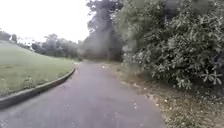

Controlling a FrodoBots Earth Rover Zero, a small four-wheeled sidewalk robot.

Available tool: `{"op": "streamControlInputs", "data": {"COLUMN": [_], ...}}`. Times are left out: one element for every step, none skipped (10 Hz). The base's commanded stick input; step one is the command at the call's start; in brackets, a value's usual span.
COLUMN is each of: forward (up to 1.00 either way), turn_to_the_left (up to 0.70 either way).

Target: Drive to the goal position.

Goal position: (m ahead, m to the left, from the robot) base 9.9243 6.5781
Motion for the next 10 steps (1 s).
{"op": "streamControlInputs", "data": {"forward": [0.70, 0.70, 0.70, 0.70, 0.70, 0.70, 0.70, 0.70, 0.70, 0.70], "turn_to_the_left": [0.00, 0.00, 0.00, 0.00, 0.00, 0.00, 0.00, 0.00, 0.00, 0.00]}}
